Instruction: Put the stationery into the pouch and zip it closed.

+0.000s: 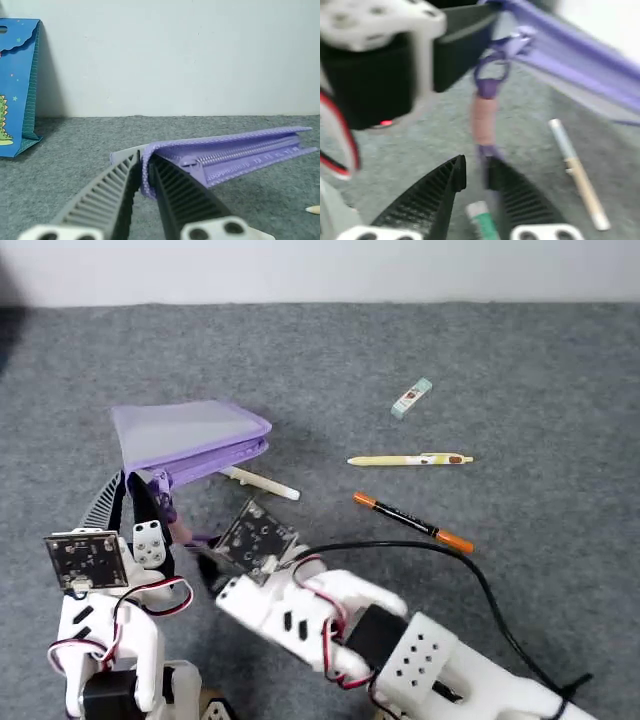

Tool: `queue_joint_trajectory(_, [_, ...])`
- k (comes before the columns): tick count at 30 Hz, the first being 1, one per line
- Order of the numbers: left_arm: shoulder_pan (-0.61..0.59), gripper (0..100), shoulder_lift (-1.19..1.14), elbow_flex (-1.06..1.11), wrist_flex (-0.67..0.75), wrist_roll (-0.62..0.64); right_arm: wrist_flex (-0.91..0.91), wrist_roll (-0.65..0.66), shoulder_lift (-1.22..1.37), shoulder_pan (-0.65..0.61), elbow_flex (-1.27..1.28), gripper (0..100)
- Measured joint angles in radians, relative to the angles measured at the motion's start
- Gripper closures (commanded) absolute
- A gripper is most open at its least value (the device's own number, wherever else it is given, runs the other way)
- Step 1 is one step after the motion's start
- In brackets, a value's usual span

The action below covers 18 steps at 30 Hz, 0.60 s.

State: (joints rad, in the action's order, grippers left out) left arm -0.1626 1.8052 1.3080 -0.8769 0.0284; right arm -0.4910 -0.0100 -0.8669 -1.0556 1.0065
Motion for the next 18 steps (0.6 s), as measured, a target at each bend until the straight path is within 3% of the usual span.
queue_joint_trajectory(18, [-0.006, 99, 0.000, -0.002, 0.000, -0.015, 0.160, -0.051, 0.384, -0.008, -0.213, 80.1])
